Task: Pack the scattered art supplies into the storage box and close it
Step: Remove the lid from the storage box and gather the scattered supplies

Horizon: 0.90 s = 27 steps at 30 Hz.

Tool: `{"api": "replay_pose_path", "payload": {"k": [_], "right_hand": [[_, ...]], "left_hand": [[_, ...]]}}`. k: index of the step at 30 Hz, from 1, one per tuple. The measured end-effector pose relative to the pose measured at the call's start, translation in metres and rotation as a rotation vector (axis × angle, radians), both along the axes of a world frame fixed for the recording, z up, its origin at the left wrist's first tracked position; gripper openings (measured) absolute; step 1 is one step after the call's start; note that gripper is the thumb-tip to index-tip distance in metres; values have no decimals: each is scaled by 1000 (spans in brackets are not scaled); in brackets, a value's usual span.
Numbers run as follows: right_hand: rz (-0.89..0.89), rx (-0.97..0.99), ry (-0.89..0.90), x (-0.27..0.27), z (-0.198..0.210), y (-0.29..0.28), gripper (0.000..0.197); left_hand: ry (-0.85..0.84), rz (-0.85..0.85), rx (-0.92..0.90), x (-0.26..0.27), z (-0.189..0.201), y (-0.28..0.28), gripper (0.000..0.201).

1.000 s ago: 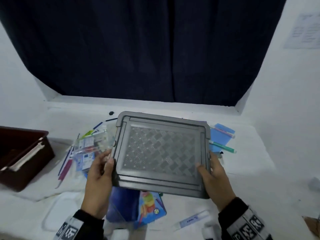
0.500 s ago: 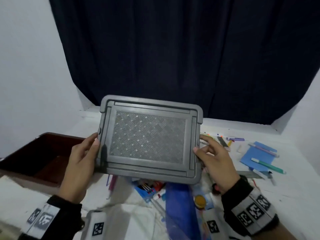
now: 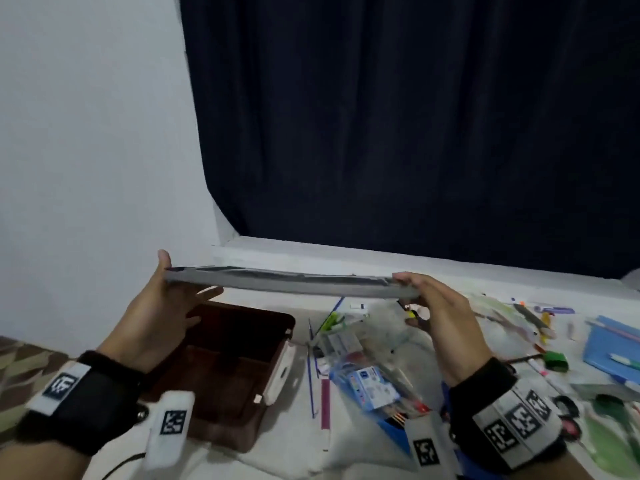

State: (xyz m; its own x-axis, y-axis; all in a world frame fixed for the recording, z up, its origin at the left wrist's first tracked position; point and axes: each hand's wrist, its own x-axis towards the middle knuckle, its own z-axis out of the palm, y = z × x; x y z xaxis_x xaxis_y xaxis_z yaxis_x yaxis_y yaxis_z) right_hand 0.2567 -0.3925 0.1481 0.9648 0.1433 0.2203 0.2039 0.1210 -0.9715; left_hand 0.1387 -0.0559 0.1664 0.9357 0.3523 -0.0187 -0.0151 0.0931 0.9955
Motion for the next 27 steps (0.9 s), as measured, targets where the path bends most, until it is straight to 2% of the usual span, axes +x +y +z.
{"api": "replay_pose_path", "payload": {"k": [2, 4, 6, 7, 8, 10, 11, 14, 16, 18, 20, 24, 27], "right_hand": [[-19, -57, -81, 5, 3, 18, 25], [-20, -94, -154, 14, 4, 35, 24], [-7, -92, -164, 25, 6, 53, 27], [-1, -73, -149, 32, 7, 61, 27], [8, -51, -129, 39, 9, 70, 26], [34, -43, -115, 53, 12, 84, 24], [46, -58, -132, 60, 12, 91, 22], [68, -136, -223, 78, 13, 111, 22], [85, -158, -227, 87, 13, 128, 23], [91, -151, -193, 95, 12, 145, 15], [90, -136, -162, 100, 10, 158, 11], [126, -186, -104, 104, 0, 173, 29], [202, -289, -28, 102, -14, 180, 33]], "left_hand": [[-17, -33, -59, 6, 4, 22, 79], [-52, -25, -95, 14, 6, 42, 61], [-82, 2, -51, 23, 10, 62, 43], [-88, -7, -16, 28, 12, 73, 40], [-92, -36, 22, 33, 12, 85, 48], [-80, -88, 106, 45, 11, 108, 82], [-73, -97, 160, 51, 11, 118, 88], [-65, -56, 325, 72, 12, 138, 67], [-51, -43, 397, 84, 13, 143, 70], [-45, -33, 429, 94, 16, 143, 65], [-62, -32, 427, 102, 17, 143, 61], [-105, -42, 316, 113, 11, 156, 58], [-83, -80, 340, 116, 0, 169, 49]]}}
